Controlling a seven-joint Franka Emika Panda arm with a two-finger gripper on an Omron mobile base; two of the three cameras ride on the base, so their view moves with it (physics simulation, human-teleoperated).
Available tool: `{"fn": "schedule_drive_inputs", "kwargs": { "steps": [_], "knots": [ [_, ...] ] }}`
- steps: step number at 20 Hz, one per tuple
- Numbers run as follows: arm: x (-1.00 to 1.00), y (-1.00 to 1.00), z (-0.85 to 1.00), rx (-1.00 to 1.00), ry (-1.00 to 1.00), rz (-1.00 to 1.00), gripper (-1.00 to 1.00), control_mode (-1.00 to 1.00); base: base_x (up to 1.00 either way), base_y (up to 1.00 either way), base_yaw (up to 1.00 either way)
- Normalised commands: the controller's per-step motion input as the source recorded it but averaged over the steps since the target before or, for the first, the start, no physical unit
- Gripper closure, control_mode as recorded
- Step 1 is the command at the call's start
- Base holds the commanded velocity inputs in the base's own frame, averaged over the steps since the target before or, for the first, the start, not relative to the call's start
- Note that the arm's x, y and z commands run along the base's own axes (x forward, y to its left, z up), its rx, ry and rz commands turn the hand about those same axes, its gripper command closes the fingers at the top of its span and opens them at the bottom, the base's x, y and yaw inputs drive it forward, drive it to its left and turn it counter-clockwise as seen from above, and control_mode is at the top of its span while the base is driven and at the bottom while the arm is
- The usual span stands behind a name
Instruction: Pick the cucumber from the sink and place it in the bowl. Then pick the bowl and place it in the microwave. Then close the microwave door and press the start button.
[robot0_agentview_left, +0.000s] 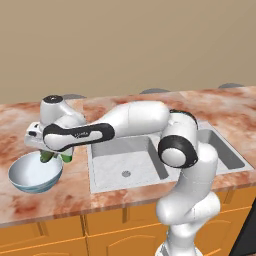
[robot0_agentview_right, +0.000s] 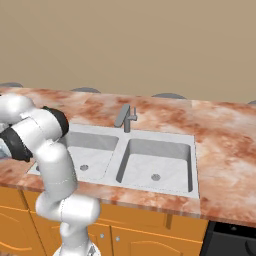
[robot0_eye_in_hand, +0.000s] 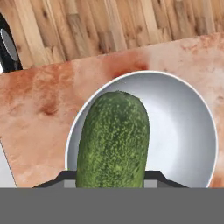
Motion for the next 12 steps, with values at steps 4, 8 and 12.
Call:
{"fn": "schedule_drive_inputs", "kwargs": {
  "steps": [4,8,12],
  "knots": [
    [0.32,0.37,-0.49,-0.03,0.12,0.0,1.0,-1.0,0.0,0.0,0.0],
    [0.12,0.46,-0.49,-0.03,0.14,0.0,1.0,-1.0,0.0,0.0,0.0],
    [0.09,0.27,-0.46,-0.02,0.13,-0.01,1.0,-1.0,0.0,0.0,0.0]
  ]
}}
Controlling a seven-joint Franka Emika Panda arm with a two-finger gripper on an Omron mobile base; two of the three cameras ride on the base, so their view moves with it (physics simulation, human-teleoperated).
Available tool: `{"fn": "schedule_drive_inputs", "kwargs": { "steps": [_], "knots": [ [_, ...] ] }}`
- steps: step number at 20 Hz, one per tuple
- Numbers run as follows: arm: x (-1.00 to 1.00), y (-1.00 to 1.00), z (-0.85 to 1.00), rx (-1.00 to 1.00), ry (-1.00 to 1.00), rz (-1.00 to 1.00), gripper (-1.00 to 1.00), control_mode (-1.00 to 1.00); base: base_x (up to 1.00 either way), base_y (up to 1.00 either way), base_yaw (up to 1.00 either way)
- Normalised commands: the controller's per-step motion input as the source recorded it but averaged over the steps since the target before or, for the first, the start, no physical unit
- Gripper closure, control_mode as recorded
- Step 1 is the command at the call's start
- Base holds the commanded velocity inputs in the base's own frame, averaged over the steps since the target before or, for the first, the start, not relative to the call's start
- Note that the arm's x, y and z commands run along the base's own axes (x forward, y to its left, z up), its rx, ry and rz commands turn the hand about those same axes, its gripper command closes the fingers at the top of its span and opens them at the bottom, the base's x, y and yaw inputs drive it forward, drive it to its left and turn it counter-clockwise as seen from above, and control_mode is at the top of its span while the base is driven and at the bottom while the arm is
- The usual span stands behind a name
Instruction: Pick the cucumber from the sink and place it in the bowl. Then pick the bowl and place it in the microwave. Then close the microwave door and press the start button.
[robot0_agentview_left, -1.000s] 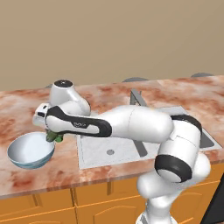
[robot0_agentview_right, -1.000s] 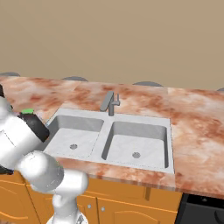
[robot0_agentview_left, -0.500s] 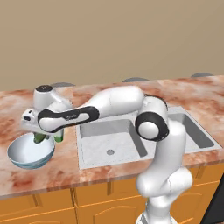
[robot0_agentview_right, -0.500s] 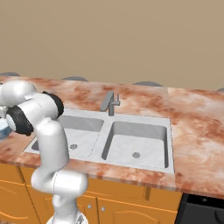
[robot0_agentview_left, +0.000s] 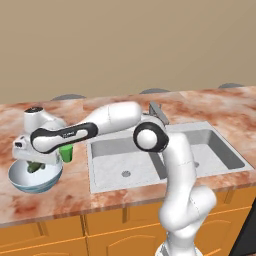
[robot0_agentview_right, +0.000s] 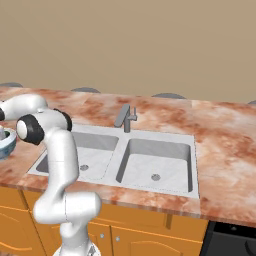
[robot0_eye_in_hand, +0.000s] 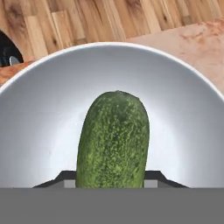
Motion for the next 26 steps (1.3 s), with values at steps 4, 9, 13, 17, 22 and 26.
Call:
{"fn": "schedule_drive_inputs", "kwargs": {
  "steps": [4,9,13,17,22,26],
  "knots": [
    [0.14,0.0,-0.51,-0.01,0.15,-0.06,1.0,-1.0,0.0,0.0,0.0],
    [0.11,0.0,-0.47,0.0,0.14,-0.08,1.0,-1.0,0.0,0.0,0.0],
    [-0.1,-0.01,-0.13,0.0,0.04,-0.09,-1.0,-1.0,0.0,0.0,0.0],
    [-0.47,-0.08,0.23,0.0,-0.08,-0.1,-1.0,-1.0,0.0,0.0,0.0],
    [-0.52,-0.22,0.36,0.0,-0.16,-0.09,-1.0,-1.0,0.0,0.0,0.0],
    [-0.73,-0.66,0.38,0.02,-0.15,-0.03,-1.0,-1.0,0.0,0.0,0.0]
  ]
}}
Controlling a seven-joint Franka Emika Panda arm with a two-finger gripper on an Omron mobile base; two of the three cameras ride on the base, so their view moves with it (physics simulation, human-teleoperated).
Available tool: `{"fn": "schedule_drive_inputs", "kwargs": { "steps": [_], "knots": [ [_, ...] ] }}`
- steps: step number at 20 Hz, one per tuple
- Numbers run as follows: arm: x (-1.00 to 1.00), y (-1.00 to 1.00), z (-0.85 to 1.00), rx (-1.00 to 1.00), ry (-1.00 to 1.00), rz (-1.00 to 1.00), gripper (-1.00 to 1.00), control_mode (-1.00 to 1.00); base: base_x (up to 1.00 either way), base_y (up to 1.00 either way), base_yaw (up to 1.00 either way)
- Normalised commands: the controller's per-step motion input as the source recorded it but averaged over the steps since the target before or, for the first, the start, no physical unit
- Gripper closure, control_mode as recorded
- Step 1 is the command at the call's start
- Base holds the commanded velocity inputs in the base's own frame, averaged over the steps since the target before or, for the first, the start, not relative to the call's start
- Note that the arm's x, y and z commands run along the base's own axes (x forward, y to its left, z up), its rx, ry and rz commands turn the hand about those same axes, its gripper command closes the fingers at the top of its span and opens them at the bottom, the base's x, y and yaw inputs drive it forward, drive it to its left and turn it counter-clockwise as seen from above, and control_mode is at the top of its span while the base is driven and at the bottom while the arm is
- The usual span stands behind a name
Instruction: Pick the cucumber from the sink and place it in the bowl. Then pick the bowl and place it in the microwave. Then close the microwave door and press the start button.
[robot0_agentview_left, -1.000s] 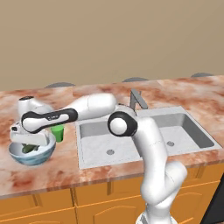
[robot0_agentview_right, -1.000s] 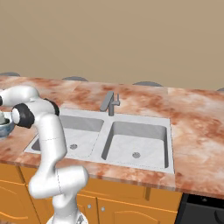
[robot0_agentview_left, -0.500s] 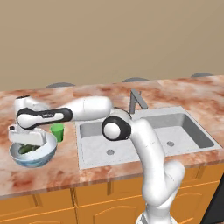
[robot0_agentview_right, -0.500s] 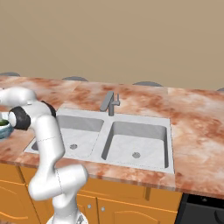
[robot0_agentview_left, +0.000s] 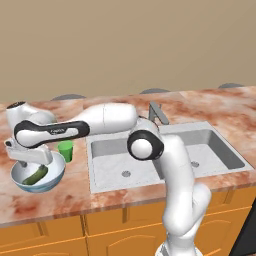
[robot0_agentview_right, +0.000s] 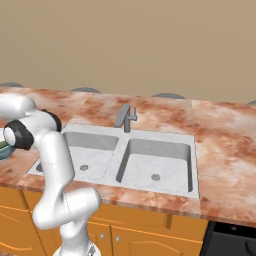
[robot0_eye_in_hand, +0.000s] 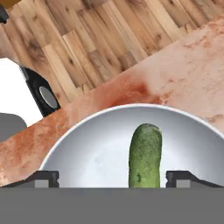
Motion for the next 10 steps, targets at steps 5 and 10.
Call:
{"fn": "schedule_drive_inputs", "kwargs": {
  "steps": [5,10],
  "knots": [
    [-0.8,-0.94,0.08,0.08,-0.03,0.0,-1.0,-1.0,0.0,0.0,0.0],
    [-0.23,-0.98,0.0,0.15,0.0,0.0,-1.0,-1.0,0.0,0.0,0.0]
  ]
}}
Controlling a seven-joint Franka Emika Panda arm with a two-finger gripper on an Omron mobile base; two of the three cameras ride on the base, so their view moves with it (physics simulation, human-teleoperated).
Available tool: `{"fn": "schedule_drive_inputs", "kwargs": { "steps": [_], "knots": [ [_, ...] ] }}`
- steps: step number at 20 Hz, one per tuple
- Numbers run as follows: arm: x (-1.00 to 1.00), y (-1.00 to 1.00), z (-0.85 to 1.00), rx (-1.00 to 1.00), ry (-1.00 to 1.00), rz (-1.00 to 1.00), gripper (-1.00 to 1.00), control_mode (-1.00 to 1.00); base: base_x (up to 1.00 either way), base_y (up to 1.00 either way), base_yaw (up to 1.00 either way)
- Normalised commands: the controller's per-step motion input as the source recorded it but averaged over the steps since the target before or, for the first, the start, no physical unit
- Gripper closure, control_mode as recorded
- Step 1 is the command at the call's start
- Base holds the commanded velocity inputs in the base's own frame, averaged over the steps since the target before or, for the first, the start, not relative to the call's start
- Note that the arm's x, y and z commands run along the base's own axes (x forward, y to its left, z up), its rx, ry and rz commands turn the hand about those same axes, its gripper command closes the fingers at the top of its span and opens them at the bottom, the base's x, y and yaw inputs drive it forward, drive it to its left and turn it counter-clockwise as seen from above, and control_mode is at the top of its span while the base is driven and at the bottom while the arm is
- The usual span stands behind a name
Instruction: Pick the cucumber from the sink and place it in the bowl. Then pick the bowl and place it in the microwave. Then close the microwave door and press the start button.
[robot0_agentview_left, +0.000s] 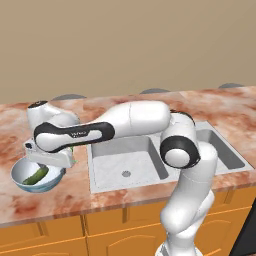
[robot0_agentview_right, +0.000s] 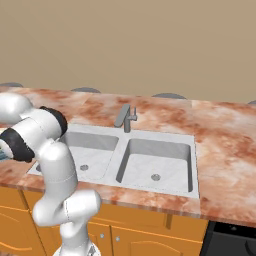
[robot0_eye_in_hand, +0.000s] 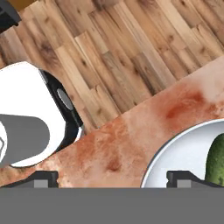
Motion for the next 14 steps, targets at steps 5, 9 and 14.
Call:
{"fn": "schedule_drive_inputs", "kwargs": {
  "steps": [5,9,14],
  "knots": [
    [0.6,-0.17,-0.02,0.09,0.0,0.0,-1.0,-1.0,0.0,0.0,0.0],
    [0.25,0.14,-0.27,0.02,0.0,0.0,-1.0,-1.0,0.0,0.0,0.0],
    [0.45,0.46,-0.19,0.0,0.0,0.02,-1.0,-1.0,0.0,0.0,0.0]
  ]
}}
